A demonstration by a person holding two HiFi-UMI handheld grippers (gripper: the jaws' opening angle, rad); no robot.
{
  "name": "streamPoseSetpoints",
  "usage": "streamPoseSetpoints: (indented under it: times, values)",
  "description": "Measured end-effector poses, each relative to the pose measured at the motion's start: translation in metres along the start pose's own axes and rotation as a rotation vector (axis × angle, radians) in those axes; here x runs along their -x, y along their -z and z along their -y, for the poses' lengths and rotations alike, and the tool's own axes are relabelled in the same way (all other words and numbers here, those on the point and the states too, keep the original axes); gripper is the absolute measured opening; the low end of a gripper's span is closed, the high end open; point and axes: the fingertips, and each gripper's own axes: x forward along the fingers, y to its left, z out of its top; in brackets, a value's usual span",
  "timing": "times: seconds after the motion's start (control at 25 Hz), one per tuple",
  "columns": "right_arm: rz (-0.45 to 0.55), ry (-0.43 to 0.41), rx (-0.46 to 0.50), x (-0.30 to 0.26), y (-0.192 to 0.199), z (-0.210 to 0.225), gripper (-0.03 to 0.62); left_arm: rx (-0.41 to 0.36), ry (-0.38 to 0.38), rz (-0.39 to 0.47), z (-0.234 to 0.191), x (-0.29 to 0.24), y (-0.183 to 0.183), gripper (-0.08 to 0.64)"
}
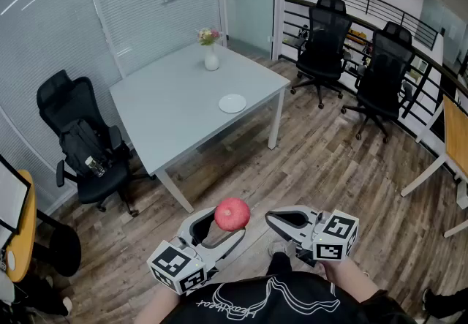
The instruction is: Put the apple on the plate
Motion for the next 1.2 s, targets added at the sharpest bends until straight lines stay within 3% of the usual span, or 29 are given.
streamPoseSetpoints:
  times: [0.56, 1.2]
  values:
    - [0.001, -0.017, -0.047, 0.014, 0.002, 0.055, 0.009, 0.022, -0.004, -0.028, -0.011, -0.056, 0.007, 0.31]
    - [-0.007, -0.075, -0.102, -0.002, -0.028, 0.194, 0.009, 0.064, -0.066, -0.054, -0.085, -0.175, -0.005, 0.31]
